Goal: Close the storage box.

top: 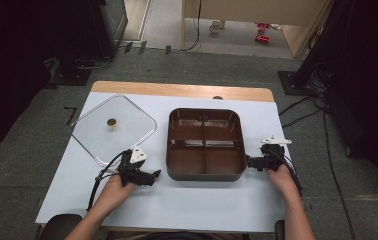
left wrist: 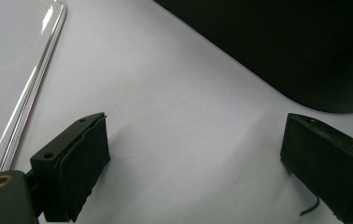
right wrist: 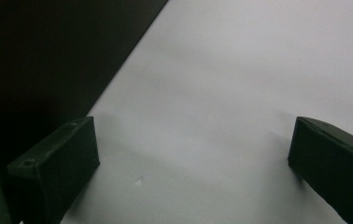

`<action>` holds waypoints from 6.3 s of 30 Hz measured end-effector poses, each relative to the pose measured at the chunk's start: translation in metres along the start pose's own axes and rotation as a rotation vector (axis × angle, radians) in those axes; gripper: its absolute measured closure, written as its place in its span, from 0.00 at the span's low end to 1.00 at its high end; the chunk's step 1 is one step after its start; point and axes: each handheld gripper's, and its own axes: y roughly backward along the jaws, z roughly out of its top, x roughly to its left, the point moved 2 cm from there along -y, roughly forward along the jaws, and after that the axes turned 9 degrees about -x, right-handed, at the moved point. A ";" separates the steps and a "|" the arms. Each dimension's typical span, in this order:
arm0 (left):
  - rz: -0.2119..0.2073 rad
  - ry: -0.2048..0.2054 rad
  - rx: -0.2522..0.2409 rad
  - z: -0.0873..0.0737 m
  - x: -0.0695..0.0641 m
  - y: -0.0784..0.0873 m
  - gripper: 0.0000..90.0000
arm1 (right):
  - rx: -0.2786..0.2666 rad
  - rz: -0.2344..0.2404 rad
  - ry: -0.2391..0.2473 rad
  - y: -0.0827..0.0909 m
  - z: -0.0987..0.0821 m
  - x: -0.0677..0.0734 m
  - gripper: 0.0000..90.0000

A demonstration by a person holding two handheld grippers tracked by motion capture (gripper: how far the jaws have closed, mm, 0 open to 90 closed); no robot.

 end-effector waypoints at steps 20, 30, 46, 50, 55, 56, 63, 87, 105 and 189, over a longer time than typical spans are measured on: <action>0.001 0.000 0.000 0.000 0.000 0.000 0.09 | 0.002 0.004 -0.004 0.000 0.000 0.000 0.01; 0.003 0.001 0.002 0.000 0.000 -0.001 0.08 | 0.002 0.005 -0.004 0.000 0.000 0.000 0.01; 0.002 0.007 0.006 0.001 0.000 -0.001 0.08 | 0.003 0.005 -0.003 0.000 0.000 -0.001 0.01; 0.003 0.007 0.009 0.001 -0.001 -0.001 0.08 | 0.003 0.005 -0.002 0.000 0.000 0.000 0.01; 0.006 0.010 0.028 0.003 -0.001 -0.001 0.08 | 0.003 0.005 -0.002 0.000 0.000 -0.001 0.01; 0.006 0.010 0.037 0.004 -0.001 -0.001 0.09 | 0.003 0.005 -0.002 0.000 0.000 0.000 0.01; 0.016 0.018 0.125 0.015 -0.001 -0.001 0.19 | 0.001 0.006 -0.002 -0.001 0.000 -0.001 0.01; -0.075 0.050 0.074 0.034 0.016 0.017 0.41 | 0.002 0.005 -0.003 -0.001 0.000 0.000 0.01; -0.029 0.084 0.054 0.040 0.051 0.022 0.40 | 0.002 0.006 -0.002 -0.001 0.000 0.000 0.01; 0.292 0.281 0.001 0.026 0.188 0.004 0.51 | 0.002 0.005 -0.002 -0.001 0.000 0.000 0.01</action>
